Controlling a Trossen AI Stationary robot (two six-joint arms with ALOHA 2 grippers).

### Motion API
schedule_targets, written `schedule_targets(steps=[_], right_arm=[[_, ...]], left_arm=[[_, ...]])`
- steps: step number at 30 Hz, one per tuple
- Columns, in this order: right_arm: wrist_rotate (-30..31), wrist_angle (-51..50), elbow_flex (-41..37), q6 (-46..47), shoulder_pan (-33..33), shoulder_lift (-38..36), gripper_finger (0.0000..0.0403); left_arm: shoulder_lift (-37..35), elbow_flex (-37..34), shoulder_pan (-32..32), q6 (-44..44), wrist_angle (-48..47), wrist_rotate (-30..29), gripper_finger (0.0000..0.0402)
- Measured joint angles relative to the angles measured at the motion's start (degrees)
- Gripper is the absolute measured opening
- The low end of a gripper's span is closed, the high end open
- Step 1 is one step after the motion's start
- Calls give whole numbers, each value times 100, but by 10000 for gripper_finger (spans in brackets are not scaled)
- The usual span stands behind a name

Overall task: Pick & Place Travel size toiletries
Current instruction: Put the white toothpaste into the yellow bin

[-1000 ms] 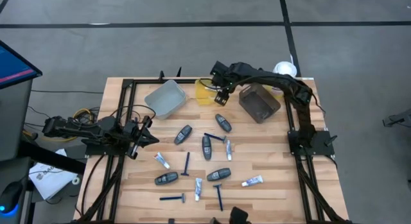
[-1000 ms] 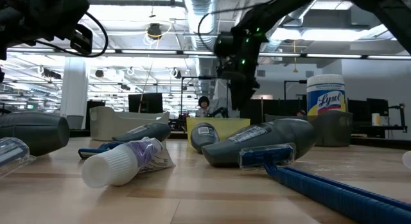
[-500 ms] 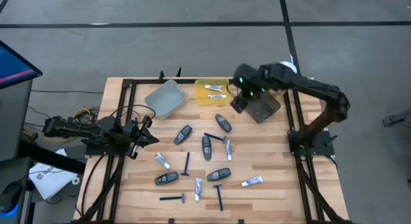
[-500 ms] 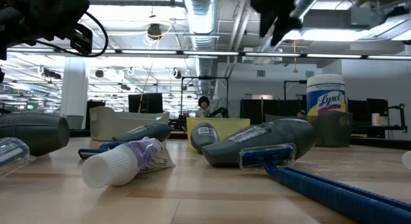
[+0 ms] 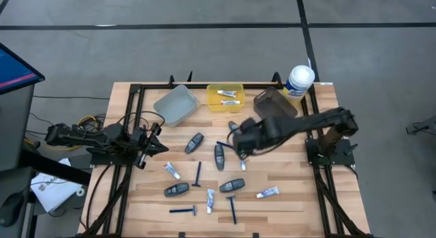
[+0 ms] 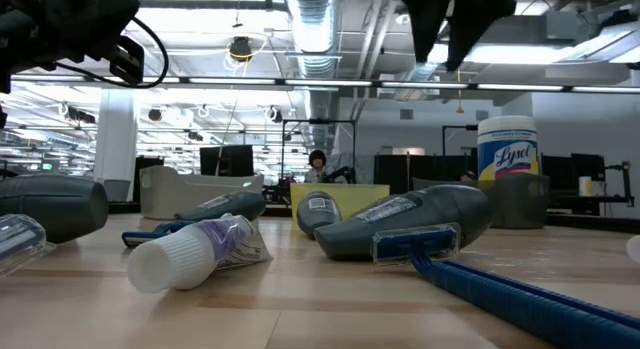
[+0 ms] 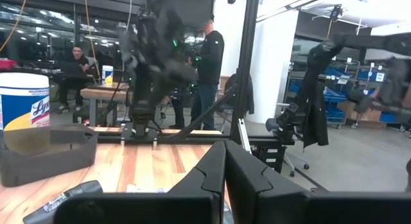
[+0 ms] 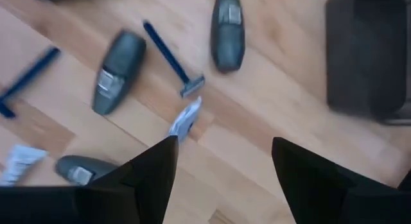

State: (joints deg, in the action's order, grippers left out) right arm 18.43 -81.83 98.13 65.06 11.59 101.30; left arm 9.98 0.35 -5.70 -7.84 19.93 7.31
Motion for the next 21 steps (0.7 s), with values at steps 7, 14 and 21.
schedule_targets(steps=[7, 14, 21], right_arm=[[-434, 232, 0, 192, 350, 945, 244], [-988, 957, -208, 187, 452, 1433, 244], [-1273, 2242, -1534, 616, 405, 934, 244]], left_arm=[[0, 1, 0, 0, 39, 1, 1], [55, -1, -1, 0, 104, 0, 1], [109, 0, 0, 0, 91, 1, 1]])
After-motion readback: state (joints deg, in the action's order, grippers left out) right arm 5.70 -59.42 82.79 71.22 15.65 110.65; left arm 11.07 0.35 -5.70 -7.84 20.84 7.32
